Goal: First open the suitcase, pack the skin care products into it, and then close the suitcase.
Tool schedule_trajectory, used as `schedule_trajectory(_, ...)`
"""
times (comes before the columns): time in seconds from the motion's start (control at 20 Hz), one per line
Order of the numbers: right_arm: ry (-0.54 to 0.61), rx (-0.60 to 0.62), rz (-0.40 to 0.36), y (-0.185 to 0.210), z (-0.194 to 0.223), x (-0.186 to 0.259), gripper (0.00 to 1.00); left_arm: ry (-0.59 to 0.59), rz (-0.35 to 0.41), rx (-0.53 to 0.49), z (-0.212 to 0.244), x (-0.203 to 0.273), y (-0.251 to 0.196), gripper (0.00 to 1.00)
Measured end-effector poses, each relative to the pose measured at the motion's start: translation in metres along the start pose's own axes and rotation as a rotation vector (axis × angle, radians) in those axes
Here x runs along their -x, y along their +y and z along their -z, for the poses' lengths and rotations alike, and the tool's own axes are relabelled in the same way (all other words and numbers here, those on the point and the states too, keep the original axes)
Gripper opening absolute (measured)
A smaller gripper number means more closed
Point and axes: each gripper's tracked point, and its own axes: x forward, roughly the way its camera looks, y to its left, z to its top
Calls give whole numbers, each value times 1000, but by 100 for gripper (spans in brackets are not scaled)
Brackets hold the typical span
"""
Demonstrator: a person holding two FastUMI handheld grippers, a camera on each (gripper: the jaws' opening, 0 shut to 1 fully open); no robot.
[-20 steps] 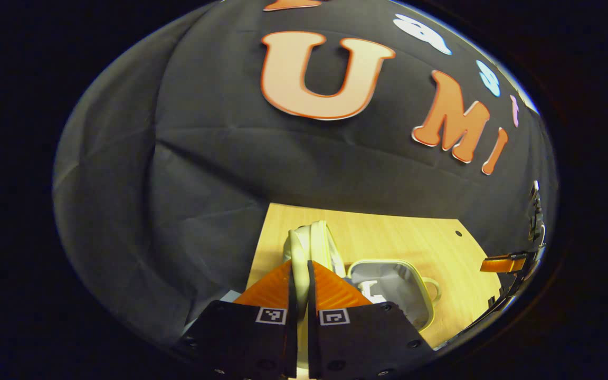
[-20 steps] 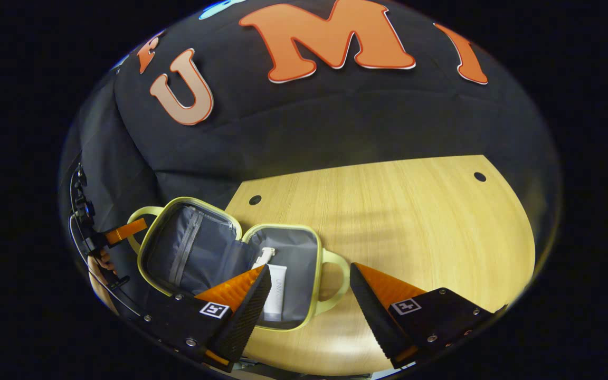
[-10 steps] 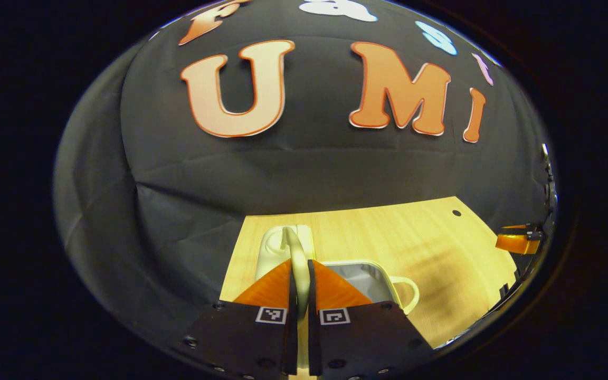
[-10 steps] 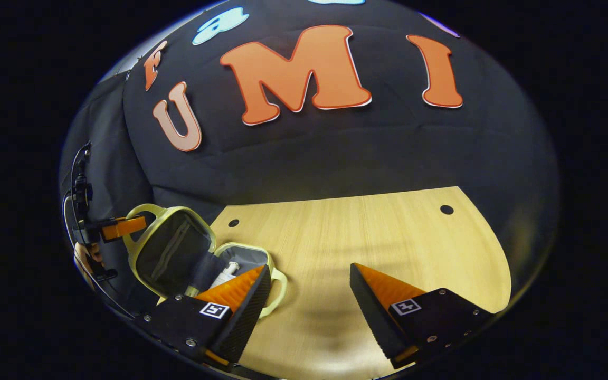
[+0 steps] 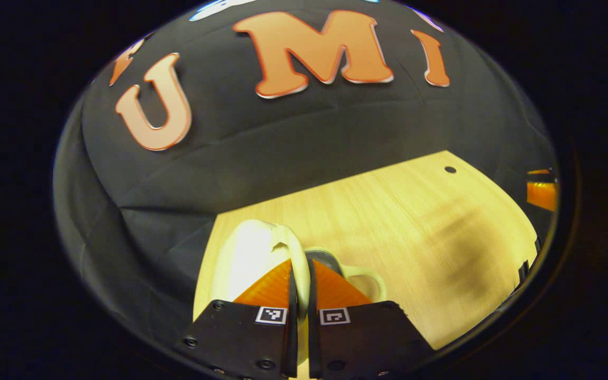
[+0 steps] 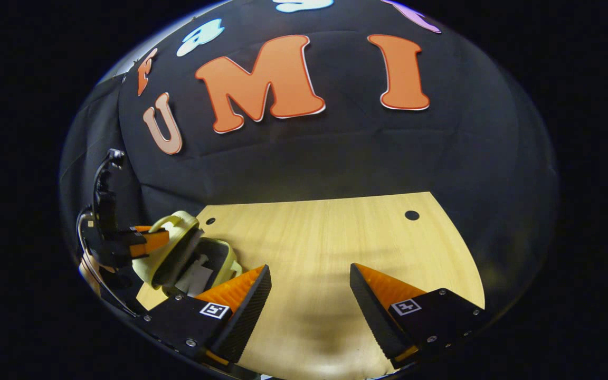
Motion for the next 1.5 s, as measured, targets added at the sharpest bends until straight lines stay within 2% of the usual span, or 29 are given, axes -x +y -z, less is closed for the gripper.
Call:
schedule_trajectory(0.15, 11, -3, 29, -28, 10, 3, 95, 66, 24, -27, 28, -35, -50, 8)
schedule_trajectory(0.35, 36, 8, 62, -56, 29, 1, 95, 132, 21, -55, 68, -84, -82, 8)
schedule_trajectory(0.55, 68, -5, 58, -67, 46, -3, 95, 178, 15, -23, 89, -117, -88, 9)
schedule_trajectory(0.75, 102, -5, 50, -71, 62, -6, 95, 187, -18, -33, 93, -117, -95, 9)
schedule_trajectory(0.85, 108, 1, 61, -69, 64, -9, 96, 196, -18, 0, 95, -118, -97, 16)
schedule_trajectory(0.9, 109, 2, 65, -66, 65, -12, 96, 178, -18, 38, 92, -116, -98, 25)
schedule_trajectory(0.95, 112, 8, 68, -64, 69, -12, 96, 154, 18, 78, 88, -119, -100, 31)
schedule_trajectory(1.1, 74, 15, 114, -62, 67, -10, 96, 85, 49, 142, 72, -108, -103, 100)
schedule_trajectory(1.3, -18, 19, 128, -48, 41, 3, 96, -135, 35, 205, -1, -44, -78, 100)
schedule_trajectory(1.5, -207, 67, 152, -33, -11, 30, 95, -378, 2, 211, -75, 40, -36, 99)
